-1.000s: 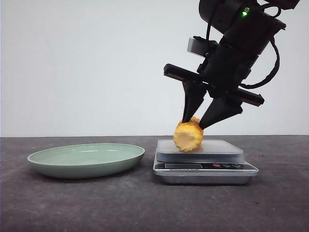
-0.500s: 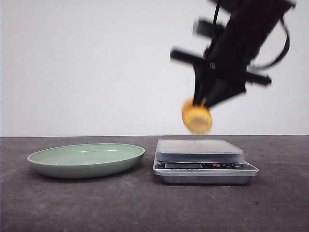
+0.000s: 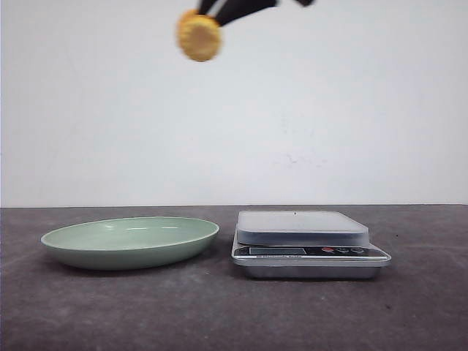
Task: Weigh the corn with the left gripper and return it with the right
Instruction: 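Lift the corn with the right gripper and carry it over the plate, then release the corn onto the green plate and raise the right gripper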
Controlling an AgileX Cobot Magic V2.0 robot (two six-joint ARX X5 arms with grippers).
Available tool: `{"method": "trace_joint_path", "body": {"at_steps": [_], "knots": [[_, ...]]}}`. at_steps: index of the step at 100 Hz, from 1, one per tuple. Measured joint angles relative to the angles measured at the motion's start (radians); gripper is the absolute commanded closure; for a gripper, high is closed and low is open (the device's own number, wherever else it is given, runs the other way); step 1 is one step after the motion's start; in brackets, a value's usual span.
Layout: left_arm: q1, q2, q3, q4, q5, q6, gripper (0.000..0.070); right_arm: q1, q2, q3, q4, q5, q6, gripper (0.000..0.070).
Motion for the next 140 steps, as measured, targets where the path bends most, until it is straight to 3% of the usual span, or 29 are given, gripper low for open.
{"method": "trace_joint_path", "body": {"at_steps": [39, 53, 69, 74, 84, 88, 119, 140], "knots": [[0.000, 0.000, 0.000, 0.000, 0.000, 0.000, 0.0351, 0.037, 0.361, 0.050, -0.003, 0.000, 0.010, 0.0699], [0.000, 0.000, 0.000, 0.000, 0.000, 0.000, 0.0351, 0.037, 0.416, 0.050, -0.003, 0.000, 0.027, 0.0548], [0.000, 0.000, 0.000, 0.000, 0.000, 0.000, 0.0351, 0.044, 0.418, 0.051, 0.069, 0.001, 0.063, 0.0537], [0.000, 0.000, 0.000, 0.000, 0.000, 0.000, 0.0351, 0.047, 0.418, 0.051, 0.104, 0.001, 0.081, 0.0436], [0.000, 0.000, 0.000, 0.000, 0.000, 0.000, 0.0351, 0.048, 0.418, 0.051, 0.151, 0.000, 0.114, 0.0080], [0.000, 0.000, 0.000, 0.000, 0.000, 0.000, 0.0351, 0.048, 0.418, 0.053, 0.155, 0.000, 0.123, 0.0000], [0.000, 0.000, 0.000, 0.000, 0.000, 0.001, 0.0351, 0.024, 0.371, 0.053, 0.124, 0.022, 0.138, 0.0018], [0.000, 0.000, -0.001, 0.000, 0.000, 0.007, 0.0351, -0.111, 0.140, 0.053, 0.044, -0.001, 0.085, 0.0047]]}}
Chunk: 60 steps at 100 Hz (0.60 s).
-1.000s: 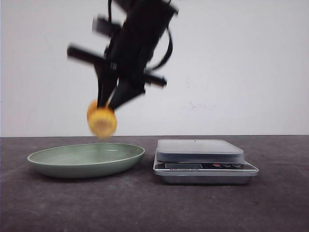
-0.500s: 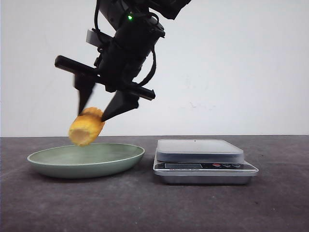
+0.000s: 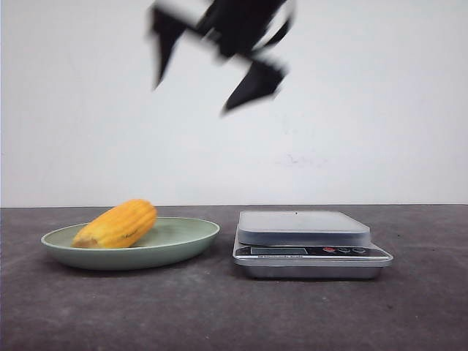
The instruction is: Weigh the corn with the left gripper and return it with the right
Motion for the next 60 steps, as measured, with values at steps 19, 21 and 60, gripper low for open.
{"method": "trace_joint_path", "body": {"at_steps": [19, 21, 60], "knots": [[0.000, 0.000, 0.000, 0.000, 0.000, 0.002, 0.0351, -0.175, -0.267, 0.002, -0.158, -0.014, -0.083, 0.0065], [0.000, 0.000, 0.000, 0.000, 0.000, 0.005, 0.0351, -0.193, -0.296, 0.002, -0.179, -0.020, -0.092, 0.0069], [0.000, 0.000, -0.002, 0.053, 0.000, 0.032, 0.0351, -0.420, -0.852, 0.007, -0.654, 0.010, -0.228, 0.0069]]}}
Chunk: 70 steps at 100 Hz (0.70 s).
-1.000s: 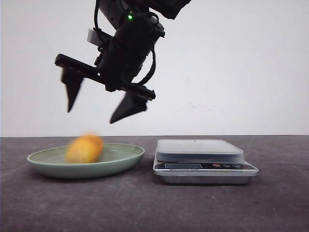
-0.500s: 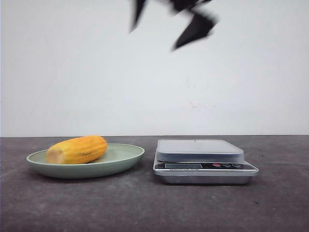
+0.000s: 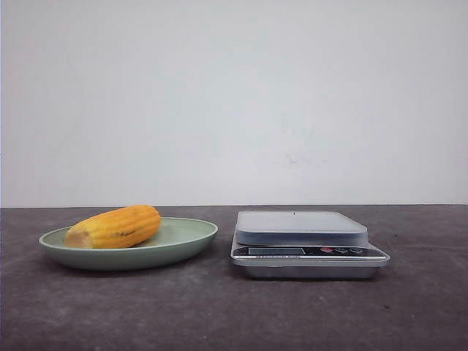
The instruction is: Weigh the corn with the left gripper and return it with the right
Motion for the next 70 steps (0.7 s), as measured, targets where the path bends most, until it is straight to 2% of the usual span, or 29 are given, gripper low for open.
{"method": "trace_joint_path", "body": {"at_steps": [15, 24, 28, 32, 44, 48, 52, 57, 70], "knots": [[0.000, 0.000, -0.016, 0.017, 0.000, 0.002, 0.0351, -0.001, -0.149, 0.001, -0.156, 0.042, -0.024, 0.0069], [0.000, 0.000, -0.041, 0.021, 0.000, 0.002, 0.0351, -0.001, -0.223, -0.030, -0.192, 0.045, -0.026, 0.0072], [0.000, 0.000, -0.057, 0.021, 0.000, 0.002, 0.0352, -0.001, -0.256, -0.053, -0.199, 0.045, -0.026, 0.0096], [0.000, 0.000, -0.076, 0.027, 0.001, 0.002, 0.0352, -0.001, -0.288, -0.081, -0.204, 0.045, -0.025, 0.0152], [0.000, 0.000, -0.139, 0.076, 0.043, -0.003, 0.0372, -0.001, -0.376, -0.181, -0.202, 0.045, -0.020, 0.0391], [0.000, 0.000, -0.161, 0.096, 0.063, -0.007, 0.0445, -0.001, -0.401, -0.219, -0.201, 0.045, -0.016, 0.0523], [0.000, 0.000, -0.183, 0.116, 0.080, -0.010, 0.0553, -0.001, -0.421, -0.256, -0.201, 0.045, -0.013, 0.0700], [0.000, 0.000, -0.206, 0.146, 0.098, -0.011, 0.0700, -0.001, -0.439, -0.302, -0.190, 0.046, -0.013, 0.0689], [0.000, 0.000, -0.235, 0.202, 0.113, -0.013, 0.0700, -0.001, -0.468, -0.395, -0.110, 0.045, -0.010, 0.0689]]}}
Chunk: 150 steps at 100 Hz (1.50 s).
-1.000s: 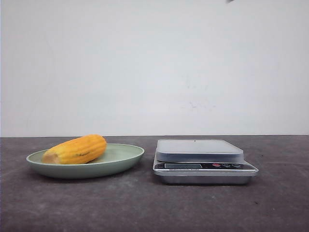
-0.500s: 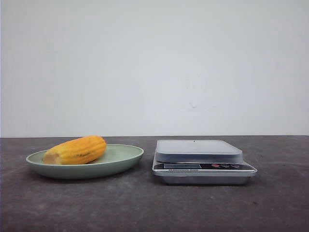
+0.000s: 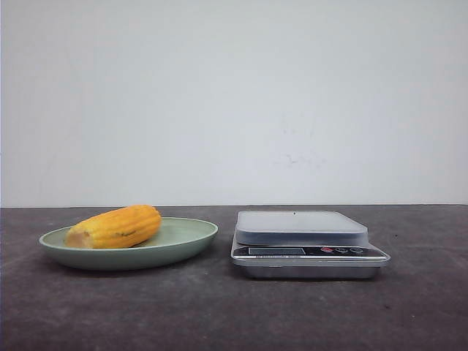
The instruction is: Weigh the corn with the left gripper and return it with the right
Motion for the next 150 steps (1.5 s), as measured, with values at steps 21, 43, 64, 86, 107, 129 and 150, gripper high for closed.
{"method": "trace_joint_path", "body": {"at_steps": [21, 43, 64, 86, 107, 129, 150], "knots": [[0.000, 0.000, 0.000, 0.024, 0.000, 0.007, 0.0700, 0.000, -0.002, -0.018, 0.031, -0.027, 0.008, 0.0689], [0.000, 0.000, 0.000, 0.024, 0.000, 0.015, 0.0700, 0.000, -0.002, -0.018, 0.029, -0.026, 0.014, 0.0689], [0.000, 0.000, 0.000, 0.025, 0.000, 0.016, 0.0700, 0.000, -0.002, -0.018, 0.029, -0.026, 0.014, 0.0689], [0.000, 0.000, 0.000, 0.026, 0.000, 0.016, 0.0700, 0.000, -0.002, -0.018, 0.029, -0.026, 0.014, 0.0689], [0.085, -0.021, -0.062, 0.138, -0.053, 0.038, 0.0700, 0.000, -0.002, -0.018, 0.029, -0.026, 0.014, 0.0689], [0.260, -0.117, -0.393, 0.598, 0.009, 0.136, 0.0700, 0.000, -0.002, -0.018, 0.029, -0.026, 0.014, 0.0689], [0.336, -0.174, -0.699, 0.828, 0.029, 0.188, 0.0700, 0.000, -0.004, -0.018, 0.029, -0.027, 0.014, 0.0689]]}}
